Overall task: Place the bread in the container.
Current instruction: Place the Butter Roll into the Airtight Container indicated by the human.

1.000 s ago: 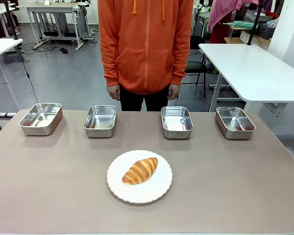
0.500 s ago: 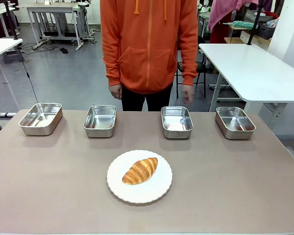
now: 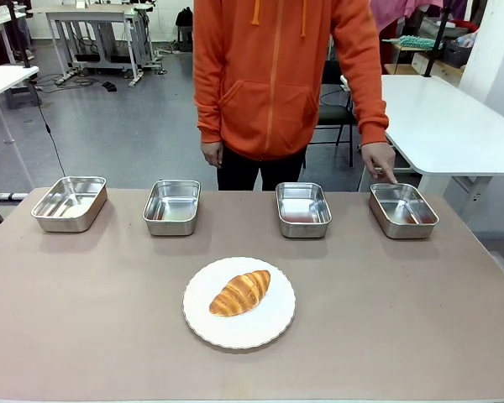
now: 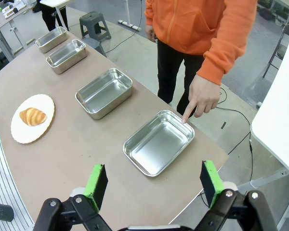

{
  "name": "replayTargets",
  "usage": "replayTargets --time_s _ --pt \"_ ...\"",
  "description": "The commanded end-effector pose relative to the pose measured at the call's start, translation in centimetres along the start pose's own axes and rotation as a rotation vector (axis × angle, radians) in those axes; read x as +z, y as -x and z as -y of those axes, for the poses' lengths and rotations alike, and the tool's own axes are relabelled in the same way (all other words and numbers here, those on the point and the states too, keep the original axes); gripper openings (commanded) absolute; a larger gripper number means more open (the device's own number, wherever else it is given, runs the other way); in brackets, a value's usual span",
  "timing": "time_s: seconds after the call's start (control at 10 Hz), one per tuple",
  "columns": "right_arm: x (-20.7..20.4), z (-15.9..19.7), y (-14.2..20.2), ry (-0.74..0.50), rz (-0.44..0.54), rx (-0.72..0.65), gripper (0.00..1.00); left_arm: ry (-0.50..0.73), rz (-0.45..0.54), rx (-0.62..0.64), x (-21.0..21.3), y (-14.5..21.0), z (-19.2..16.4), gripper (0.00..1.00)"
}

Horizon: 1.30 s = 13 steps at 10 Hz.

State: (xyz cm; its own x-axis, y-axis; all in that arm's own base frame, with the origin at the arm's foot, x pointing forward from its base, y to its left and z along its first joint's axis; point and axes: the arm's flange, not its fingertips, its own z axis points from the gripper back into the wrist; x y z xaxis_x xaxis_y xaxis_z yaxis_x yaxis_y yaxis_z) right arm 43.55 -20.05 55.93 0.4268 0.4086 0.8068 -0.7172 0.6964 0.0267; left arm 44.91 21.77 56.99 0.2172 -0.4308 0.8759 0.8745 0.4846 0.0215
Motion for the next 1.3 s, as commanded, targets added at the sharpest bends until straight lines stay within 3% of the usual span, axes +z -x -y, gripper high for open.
replayTargets --time_s 0.0,1.0,1.2 --pt "-0.2 0.1 -0.1 -0.006 0.028 0.014 1.0 0.008 0.007 -0.009 0.2 0.0 0.1 1.0" --pt "0.0 0.0 0.0 0.0 0.0 0.0 1.0 0.008 0.007 -0.009 0.2 0.0 0.1 1.0" --pt "-2.6 -3.1 -3.9 -0.06 -0.065 0.117 1.0 0.008 0.007 -0.009 0.2 0.0 0.1 1.0"
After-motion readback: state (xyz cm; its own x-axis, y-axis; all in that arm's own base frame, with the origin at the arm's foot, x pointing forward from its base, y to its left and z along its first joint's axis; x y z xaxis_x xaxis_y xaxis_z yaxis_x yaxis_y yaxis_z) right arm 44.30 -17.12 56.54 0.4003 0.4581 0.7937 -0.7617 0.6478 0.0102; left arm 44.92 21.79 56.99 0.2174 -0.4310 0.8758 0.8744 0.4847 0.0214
